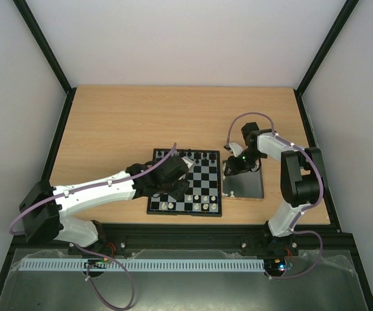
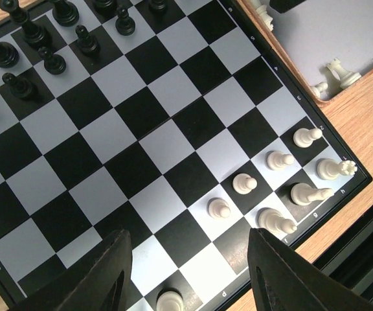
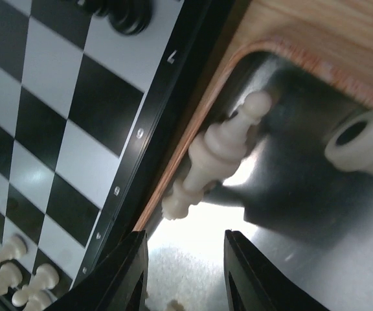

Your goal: Set up the chess pieces on the board

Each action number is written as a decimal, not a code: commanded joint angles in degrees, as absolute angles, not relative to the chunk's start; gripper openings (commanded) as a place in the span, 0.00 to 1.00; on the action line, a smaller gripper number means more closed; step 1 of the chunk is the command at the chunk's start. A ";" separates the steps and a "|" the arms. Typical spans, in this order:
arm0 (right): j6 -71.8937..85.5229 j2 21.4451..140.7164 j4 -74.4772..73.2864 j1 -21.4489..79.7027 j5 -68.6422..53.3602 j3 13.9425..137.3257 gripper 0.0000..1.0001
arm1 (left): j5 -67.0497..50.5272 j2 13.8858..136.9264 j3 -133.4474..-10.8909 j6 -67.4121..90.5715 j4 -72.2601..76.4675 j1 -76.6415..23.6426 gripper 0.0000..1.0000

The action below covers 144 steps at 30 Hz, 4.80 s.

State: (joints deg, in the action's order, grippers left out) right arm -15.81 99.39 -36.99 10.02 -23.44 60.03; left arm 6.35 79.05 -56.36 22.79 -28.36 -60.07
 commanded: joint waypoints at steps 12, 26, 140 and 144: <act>-11.71 103.15 -33.05 11.08 -21.45 60.26 0.30 | 7.62 78.75 -55.28 24.17 -26.85 -59.63 0.53; -12.31 101.56 -33.47 14.63 -14.31 58.11 0.34 | 7.56 79.51 -54.40 24.80 -26.63 -59.65 0.53; -34.05 68.20 -43.95 15.67 -26.79 45.27 0.07 | -42.73 107.67 -68.38 36.68 7.06 -49.18 0.24; -34.02 68.29 -43.95 15.72 -26.80 45.18 0.08 | -42.46 107.58 -68.00 36.68 6.64 -49.15 0.27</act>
